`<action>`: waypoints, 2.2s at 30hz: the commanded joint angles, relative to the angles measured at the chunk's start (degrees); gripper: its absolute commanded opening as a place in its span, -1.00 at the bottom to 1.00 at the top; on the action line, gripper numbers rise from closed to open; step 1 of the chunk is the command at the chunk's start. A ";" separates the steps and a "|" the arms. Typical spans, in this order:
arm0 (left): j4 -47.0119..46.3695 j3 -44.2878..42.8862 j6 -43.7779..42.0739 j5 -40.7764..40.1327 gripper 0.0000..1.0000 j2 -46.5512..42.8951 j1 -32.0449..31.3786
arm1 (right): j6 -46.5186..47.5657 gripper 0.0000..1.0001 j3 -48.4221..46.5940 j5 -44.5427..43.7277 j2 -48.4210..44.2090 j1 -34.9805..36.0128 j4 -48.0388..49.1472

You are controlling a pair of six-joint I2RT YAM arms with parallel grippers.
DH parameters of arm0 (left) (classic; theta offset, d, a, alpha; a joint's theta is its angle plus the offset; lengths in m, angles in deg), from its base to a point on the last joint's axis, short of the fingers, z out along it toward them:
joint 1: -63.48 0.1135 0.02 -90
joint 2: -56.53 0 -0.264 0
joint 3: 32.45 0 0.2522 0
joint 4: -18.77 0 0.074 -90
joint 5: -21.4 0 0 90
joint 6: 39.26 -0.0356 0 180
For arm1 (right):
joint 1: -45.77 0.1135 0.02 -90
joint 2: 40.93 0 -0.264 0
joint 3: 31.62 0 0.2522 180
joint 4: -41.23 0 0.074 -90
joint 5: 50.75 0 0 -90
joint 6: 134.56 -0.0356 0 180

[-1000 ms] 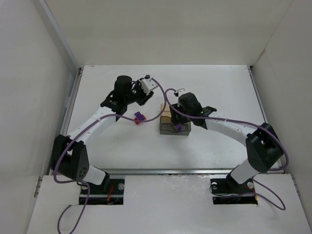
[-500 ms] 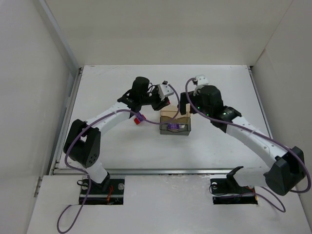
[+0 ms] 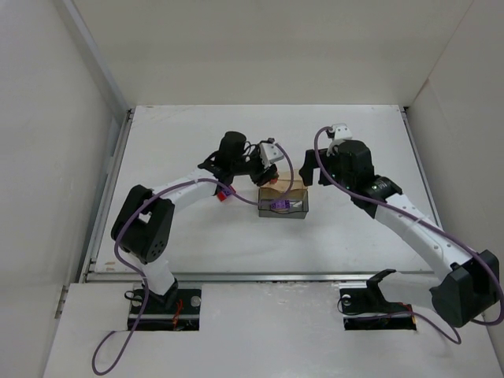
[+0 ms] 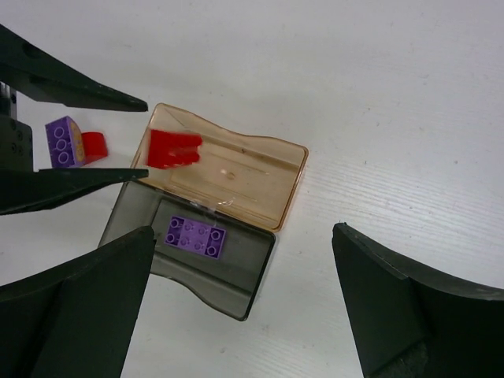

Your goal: Sort the legos into containers by color

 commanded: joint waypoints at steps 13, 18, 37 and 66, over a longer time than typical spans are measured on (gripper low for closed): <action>14.06 -8.82 2.12 -6.31 0.76 -3.99 5.68 | 0.03 0.98 -1.36 5.30 -1.06 -0.28 0.31; 36.68 -10.77 -22.43 -4.37 0.82 -4.52 11.67 | 2.04 0.98 -1.97 10.66 1.14 -0.28 0.83; 68.70 -19.47 -94.12 -12.45 0.47 11.03 13.44 | 10.32 0.96 -10.59 22.27 14.32 0.24 -2.06; 57.99 -28.50 -47.78 6.59 -1.00 9.28 17.64 | 6.46 0.96 -13.93 21.83 13.18 -0.37 -1.11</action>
